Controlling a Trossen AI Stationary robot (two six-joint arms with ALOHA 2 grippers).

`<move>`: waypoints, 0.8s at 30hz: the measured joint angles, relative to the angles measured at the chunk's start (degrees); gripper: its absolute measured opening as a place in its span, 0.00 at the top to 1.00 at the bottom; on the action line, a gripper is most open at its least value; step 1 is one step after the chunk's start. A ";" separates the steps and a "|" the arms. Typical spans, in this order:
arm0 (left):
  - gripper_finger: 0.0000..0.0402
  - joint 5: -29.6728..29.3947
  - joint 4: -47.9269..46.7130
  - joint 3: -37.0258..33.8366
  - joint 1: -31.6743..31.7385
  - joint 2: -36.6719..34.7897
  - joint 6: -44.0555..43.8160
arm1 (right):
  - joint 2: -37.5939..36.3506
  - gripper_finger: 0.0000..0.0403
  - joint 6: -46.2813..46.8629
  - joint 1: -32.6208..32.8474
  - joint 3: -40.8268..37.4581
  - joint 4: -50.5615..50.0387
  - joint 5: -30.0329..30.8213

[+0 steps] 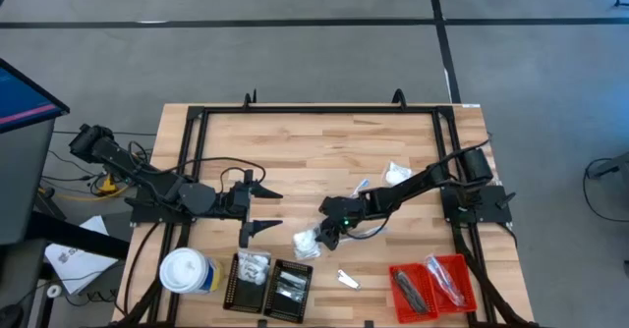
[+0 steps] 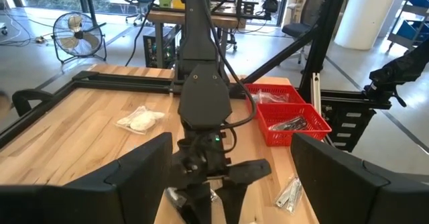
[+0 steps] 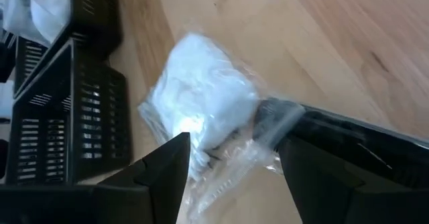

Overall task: Pick & Place Travel size toiletries
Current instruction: Put the cotton pack into the left black bin

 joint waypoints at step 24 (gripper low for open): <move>0.26 0.00 -0.02 0.00 0.00 0.00 0.00 | 0.05 0.98 -5.60 0.19 0.44 3.48 0.42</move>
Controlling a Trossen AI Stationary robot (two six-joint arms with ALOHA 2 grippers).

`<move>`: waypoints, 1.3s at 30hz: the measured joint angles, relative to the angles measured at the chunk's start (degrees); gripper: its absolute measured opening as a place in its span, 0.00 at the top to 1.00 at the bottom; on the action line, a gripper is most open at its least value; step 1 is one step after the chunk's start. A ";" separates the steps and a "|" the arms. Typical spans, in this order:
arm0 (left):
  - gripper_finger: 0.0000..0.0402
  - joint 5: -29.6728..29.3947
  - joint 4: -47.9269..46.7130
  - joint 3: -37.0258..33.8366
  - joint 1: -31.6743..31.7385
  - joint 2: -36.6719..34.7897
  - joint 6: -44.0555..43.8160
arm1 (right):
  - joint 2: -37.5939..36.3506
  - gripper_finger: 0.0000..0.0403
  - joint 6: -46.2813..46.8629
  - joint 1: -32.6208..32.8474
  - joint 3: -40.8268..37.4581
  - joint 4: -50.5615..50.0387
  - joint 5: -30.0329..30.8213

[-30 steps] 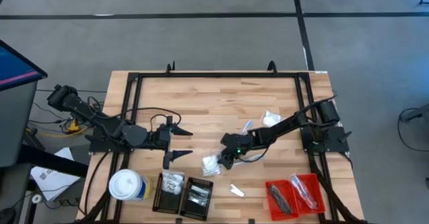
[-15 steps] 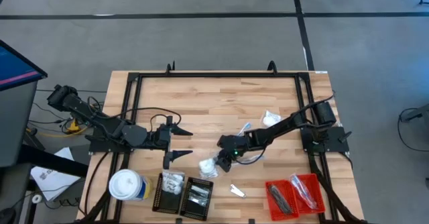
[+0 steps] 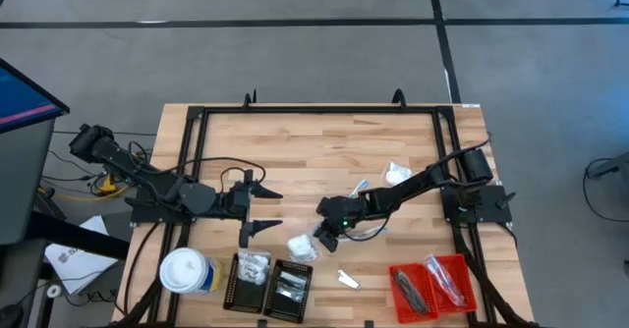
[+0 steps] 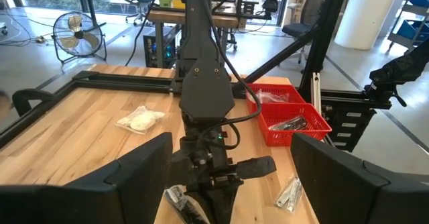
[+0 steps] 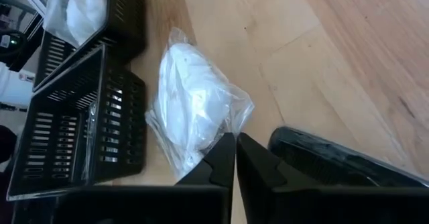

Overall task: Pick & Place Travel size toiletries
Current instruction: Put the cotton pack into the left black bin

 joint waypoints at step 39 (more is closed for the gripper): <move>0.26 -29.08 0.93 0.00 -5.07 0.81 10.67 | -23.45 1.00 -20.72 4.69 0.00 13.03 40.39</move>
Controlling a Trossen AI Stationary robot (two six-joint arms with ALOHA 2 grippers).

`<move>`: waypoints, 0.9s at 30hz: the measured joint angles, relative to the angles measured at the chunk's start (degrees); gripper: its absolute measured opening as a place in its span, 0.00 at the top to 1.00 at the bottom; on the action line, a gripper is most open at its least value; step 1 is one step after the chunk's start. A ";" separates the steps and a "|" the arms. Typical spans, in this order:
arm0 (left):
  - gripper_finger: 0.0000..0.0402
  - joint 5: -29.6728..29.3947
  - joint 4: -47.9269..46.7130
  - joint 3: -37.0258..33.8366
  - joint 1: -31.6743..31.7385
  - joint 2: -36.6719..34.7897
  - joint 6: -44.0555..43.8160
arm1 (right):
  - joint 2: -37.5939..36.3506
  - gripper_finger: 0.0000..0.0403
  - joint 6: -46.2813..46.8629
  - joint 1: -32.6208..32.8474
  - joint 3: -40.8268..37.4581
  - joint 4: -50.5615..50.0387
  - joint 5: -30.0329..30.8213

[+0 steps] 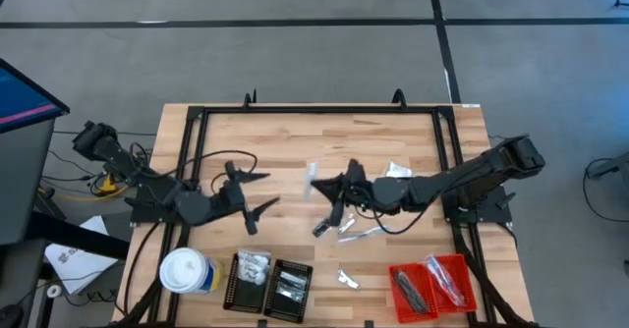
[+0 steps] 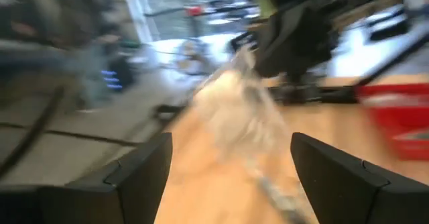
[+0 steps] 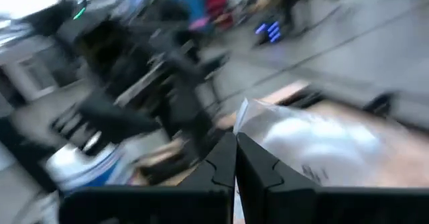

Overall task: Pick & Place Travel size toiletries
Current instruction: Put the cotton pack into the left black bin

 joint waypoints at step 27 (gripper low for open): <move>0.26 -14.34 39.09 0.00 2.25 18.55 32.67 | 16.67 1.00 -25.28 -3.62 4.93 33.96 1.79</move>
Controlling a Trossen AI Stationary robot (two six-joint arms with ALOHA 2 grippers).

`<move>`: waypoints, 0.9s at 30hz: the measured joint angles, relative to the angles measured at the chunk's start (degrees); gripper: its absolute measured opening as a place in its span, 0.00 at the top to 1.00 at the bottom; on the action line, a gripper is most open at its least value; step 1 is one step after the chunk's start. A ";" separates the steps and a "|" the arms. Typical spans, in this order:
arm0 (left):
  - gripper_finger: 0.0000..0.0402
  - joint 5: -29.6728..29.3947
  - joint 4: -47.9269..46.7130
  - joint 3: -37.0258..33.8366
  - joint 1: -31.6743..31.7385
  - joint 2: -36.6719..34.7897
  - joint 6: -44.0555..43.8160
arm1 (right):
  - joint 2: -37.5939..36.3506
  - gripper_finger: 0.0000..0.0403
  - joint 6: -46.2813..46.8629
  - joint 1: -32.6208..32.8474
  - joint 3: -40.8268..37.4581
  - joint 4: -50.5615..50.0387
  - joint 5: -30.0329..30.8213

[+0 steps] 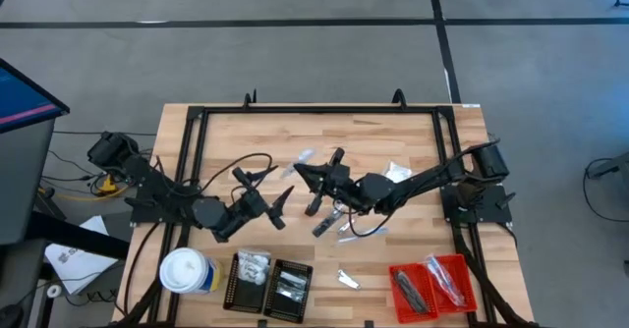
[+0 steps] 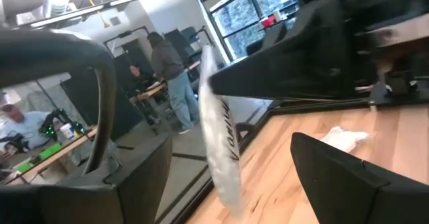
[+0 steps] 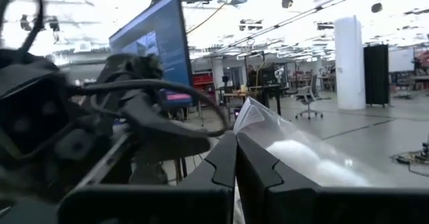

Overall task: Pick & Place Travel size toiletries
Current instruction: Put the cotton pack into the left black bin

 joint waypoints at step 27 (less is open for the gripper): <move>0.87 -3.03 -0.19 0.00 0.33 0.00 -0.43 | 0.05 1.00 -4.42 2.70 2.89 -4.09 0.42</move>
